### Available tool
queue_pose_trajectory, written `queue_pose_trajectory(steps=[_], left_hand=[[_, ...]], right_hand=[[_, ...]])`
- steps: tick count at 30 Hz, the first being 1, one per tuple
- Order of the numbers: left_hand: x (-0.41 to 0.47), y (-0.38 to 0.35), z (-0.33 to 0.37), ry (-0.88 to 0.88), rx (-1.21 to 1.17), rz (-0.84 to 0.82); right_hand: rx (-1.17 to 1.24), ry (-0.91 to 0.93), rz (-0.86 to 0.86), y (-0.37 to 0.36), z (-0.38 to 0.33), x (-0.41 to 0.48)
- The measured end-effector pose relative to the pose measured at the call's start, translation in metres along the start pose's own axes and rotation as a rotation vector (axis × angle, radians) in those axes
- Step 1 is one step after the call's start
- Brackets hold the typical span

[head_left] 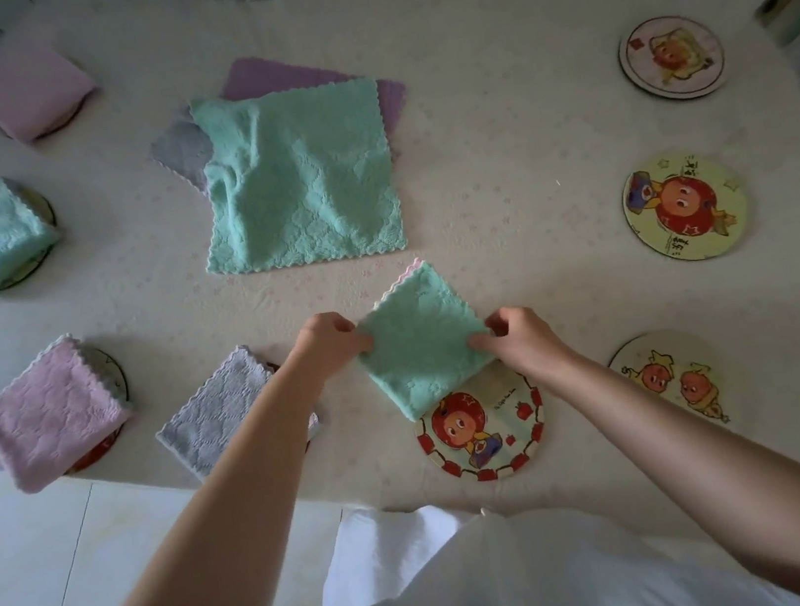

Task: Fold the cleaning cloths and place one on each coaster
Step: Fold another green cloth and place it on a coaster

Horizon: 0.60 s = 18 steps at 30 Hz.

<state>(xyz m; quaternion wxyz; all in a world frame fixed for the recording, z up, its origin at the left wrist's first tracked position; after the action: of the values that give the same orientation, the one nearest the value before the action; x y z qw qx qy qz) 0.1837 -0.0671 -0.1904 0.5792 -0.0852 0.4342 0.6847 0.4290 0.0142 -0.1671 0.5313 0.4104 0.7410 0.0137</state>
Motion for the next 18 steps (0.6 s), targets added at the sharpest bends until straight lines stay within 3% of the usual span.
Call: queue_pose_trajectory(steps=[4,7,14,18], left_hand=[[-0.035,-0.028,0.003,0.082,-0.498,-0.090],[-0.055,-0.054,0.003,0.101,-0.641,-0.131],[-0.072,-0.087,-0.031,0.160,-0.557,-0.007],[-0.074,-0.077,-0.031,0.072,-0.364,0.110]], right_hand=[[0.092,0.012,-0.022,0.016,0.026,-0.022],[0.163,-0.032,-0.025,0.022,0.059,-0.031],[0.211,-0.140,-0.059,0.005,0.115,-0.032],[-0.015,-0.080,0.112,0.014,0.113,-0.031]])
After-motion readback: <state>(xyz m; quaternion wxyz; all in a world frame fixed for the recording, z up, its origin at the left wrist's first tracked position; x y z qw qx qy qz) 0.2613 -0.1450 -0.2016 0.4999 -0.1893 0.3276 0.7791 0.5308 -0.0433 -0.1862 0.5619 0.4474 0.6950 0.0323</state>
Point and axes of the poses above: each hand's wrist, its own x-axis towards the middle knuckle, its own y-axis out of the back of the hand, z = x × y, the point moved 10 cm from there along x, towards the middle knuckle, and after that the axes turned 14 degrees about -y, right-handed, at the moved point
